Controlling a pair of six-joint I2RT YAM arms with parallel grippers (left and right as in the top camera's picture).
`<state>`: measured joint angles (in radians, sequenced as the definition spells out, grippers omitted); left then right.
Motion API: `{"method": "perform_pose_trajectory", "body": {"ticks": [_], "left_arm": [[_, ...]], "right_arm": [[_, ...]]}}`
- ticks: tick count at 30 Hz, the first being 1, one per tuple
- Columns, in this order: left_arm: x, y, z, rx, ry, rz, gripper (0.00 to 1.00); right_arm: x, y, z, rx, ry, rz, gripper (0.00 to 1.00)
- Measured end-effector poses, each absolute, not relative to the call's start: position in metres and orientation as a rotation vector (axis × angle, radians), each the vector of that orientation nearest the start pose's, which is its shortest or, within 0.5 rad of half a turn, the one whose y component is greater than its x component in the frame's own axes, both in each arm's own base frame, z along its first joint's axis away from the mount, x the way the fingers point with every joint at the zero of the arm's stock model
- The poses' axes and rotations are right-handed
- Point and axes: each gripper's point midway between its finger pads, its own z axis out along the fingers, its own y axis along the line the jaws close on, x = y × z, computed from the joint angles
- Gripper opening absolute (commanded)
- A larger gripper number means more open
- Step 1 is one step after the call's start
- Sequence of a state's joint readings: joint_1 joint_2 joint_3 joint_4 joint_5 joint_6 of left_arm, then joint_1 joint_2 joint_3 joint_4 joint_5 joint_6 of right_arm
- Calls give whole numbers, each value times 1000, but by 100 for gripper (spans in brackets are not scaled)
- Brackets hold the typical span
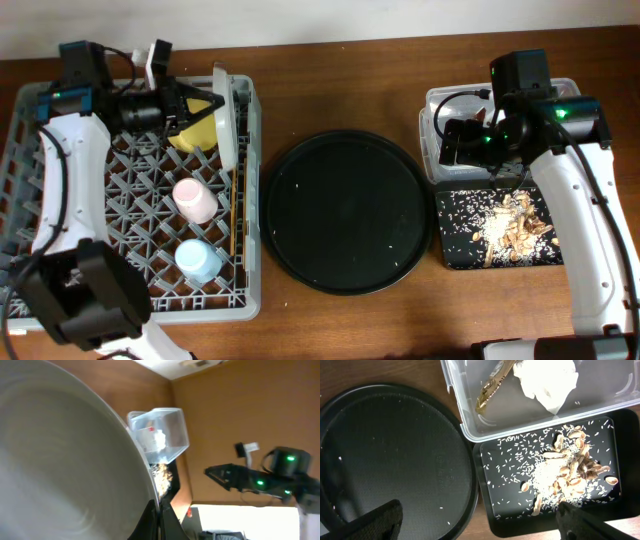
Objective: Sort waste into correct bins and load items into the dishwasher rack
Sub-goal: 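Lift the white plate and stand it upright in the rack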
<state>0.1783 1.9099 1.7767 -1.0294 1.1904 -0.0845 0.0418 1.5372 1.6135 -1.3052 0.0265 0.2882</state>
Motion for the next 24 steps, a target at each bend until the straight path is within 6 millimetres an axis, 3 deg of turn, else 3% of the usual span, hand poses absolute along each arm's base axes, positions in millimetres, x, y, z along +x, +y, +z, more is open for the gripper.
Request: {"method": "perform_pose_trajectory", "body": {"ticks": [5,9,10,11,15,20,22,24], "left_arm": [[446,-78,221,-51,2373,-1528,0],[451,-59,211,-113,2377,-1509,1],[452,-51,208,-136,2386,-1485,20],[452,-42,204,-165,2403,-1446,29],[453,-13,180,-253,2510,-1240,55],[452,8,159,-304,2610,-1030,75],[450,11,159,-320,2630,-1008,85],[452,14,175,-315,2625,-985,87]], "right_arm": [[333,9,224,351,2778,43,99],[333,9,224,350,2778,43,99],[333,9,224,350,2778,43,99],[333,9,224,351,2778,43,99],[333,9,224,351,2778,43,99],[333,9,224,350,2778,43,99],[333,9,224,350,2778,43,99],[333,9,224,350,2779,42,99]]}}
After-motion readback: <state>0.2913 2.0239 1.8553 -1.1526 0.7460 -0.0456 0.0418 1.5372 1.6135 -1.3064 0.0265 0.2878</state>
